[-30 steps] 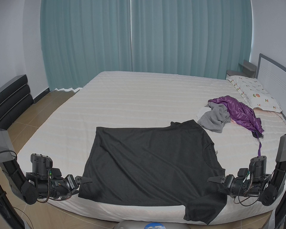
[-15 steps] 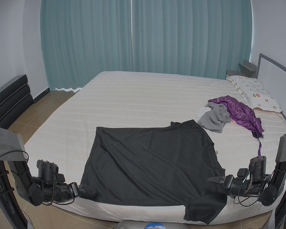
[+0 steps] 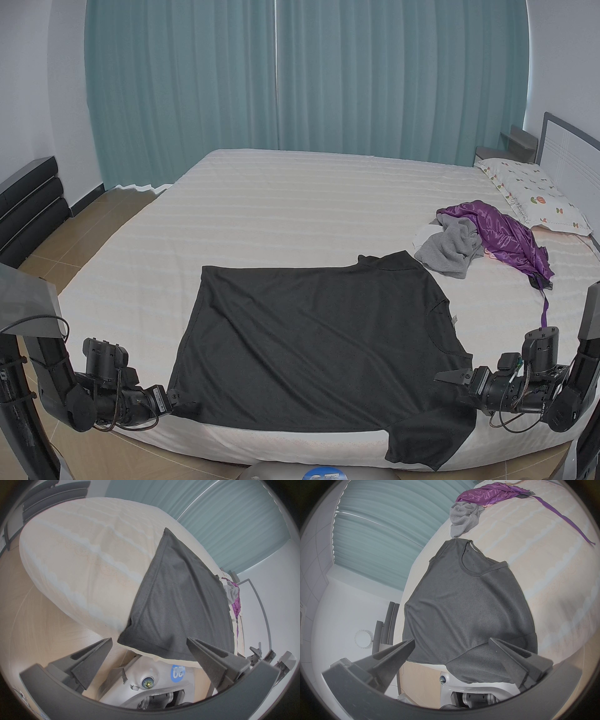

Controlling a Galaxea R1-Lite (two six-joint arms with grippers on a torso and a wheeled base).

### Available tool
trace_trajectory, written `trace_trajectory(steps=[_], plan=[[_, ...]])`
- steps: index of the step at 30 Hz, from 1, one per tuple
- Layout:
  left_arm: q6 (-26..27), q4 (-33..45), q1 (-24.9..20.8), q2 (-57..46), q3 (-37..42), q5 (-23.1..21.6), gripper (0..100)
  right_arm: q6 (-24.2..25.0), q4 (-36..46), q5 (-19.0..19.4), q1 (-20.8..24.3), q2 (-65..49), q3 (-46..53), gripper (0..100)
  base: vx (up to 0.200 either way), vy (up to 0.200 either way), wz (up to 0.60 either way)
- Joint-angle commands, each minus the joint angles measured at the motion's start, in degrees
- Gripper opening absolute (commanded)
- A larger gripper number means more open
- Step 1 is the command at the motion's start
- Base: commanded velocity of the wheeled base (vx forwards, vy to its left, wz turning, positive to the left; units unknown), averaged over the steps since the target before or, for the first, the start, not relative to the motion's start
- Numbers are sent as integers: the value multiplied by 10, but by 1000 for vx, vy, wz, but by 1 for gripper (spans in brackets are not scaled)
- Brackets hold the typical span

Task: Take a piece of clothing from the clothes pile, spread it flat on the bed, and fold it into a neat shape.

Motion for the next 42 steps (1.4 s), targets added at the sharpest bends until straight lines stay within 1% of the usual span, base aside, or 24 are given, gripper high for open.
trace_trajectory(steps=[1,7,8,16,20,26,32,38,42], plan=[[0,-4,-7,16,-4,8,100,0,0,0,0,0,10,100,0,0,0],[-2,-13,-10,20,-4,11,100,0,0,-1,3,-2,10,100,0,0,0],[-4,-14,-10,20,-4,11,0,0,0,-1,3,-2,10,100,0,0,0],[-6,-14,-4,9,16,14,0,1,0,-1,3,-9,10,100,0,0,0],[-6,-14,-5,-15,22,23,0,-1,0,-1,3,-8,10,100,0,0,0],[-7,-13,-4,-47,24,23,0,-4,-1,-9,-1,-10,10,100,0,0,0],[-10,-8,-4,-87,28,23,0,-18,-2,-50,-3,2,10,100,0,0,0],[-10,-9,-3,-80,26,23,0,-33,0,-67,-15,16,10,100,0,0,0],[-10,-9,-2,-78,25,23,0,-73,-1,-107,-32,43,10,100,0,0,0]])
